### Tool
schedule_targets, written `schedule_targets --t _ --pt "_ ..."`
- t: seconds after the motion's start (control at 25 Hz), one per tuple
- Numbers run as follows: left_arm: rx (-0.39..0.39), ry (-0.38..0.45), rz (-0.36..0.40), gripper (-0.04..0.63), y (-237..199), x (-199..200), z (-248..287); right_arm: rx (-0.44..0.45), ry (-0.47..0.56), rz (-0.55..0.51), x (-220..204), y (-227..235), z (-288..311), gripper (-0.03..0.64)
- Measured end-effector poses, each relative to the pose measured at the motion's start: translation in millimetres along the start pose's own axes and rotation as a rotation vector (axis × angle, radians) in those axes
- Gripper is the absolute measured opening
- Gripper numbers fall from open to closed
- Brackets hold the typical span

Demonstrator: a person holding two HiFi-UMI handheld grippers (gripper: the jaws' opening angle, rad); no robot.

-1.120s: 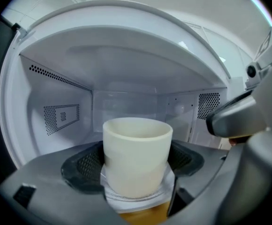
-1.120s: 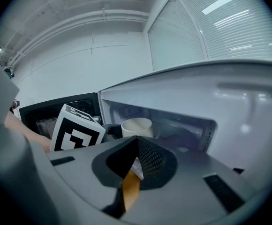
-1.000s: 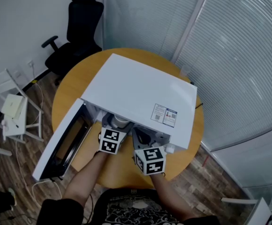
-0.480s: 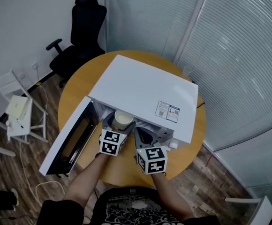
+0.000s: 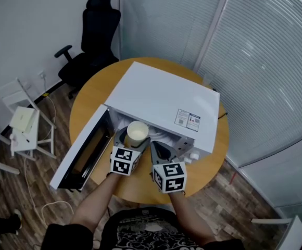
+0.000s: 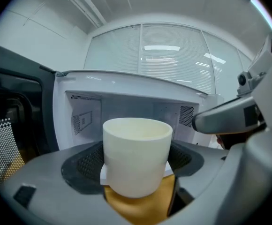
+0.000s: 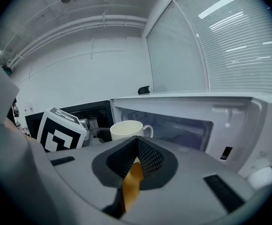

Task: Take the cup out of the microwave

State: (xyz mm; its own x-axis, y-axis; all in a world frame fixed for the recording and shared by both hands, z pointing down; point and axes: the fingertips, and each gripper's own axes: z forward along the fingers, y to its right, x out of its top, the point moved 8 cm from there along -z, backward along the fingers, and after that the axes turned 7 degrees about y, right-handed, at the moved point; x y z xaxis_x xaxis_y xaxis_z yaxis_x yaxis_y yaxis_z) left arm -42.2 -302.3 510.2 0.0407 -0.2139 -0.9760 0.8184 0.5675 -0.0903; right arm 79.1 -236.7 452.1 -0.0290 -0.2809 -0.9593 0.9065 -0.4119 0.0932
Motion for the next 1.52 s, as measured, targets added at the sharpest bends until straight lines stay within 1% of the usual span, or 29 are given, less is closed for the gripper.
schedule_targets --t 0.32,0.6,1.12,1.52 --pt "0.006 0.010 -0.004 0.417 1 -3 -27 -0.015 0.007 -0.011 3 -14 -17 0.015" --pt "0.008 0.020 -0.014 0.417 9 3 -56 -0.026 0.017 -0.023 1 -26 -34 0.015" --pt "-0.006 0.037 -0.020 0.417 20 7 -111 -0.045 0.041 -0.041 -7 -56 -61 0.015" --pt "-0.026 0.069 -0.021 0.417 33 11 -144 -0.051 0.070 -0.065 -15 -75 -78 0.015"
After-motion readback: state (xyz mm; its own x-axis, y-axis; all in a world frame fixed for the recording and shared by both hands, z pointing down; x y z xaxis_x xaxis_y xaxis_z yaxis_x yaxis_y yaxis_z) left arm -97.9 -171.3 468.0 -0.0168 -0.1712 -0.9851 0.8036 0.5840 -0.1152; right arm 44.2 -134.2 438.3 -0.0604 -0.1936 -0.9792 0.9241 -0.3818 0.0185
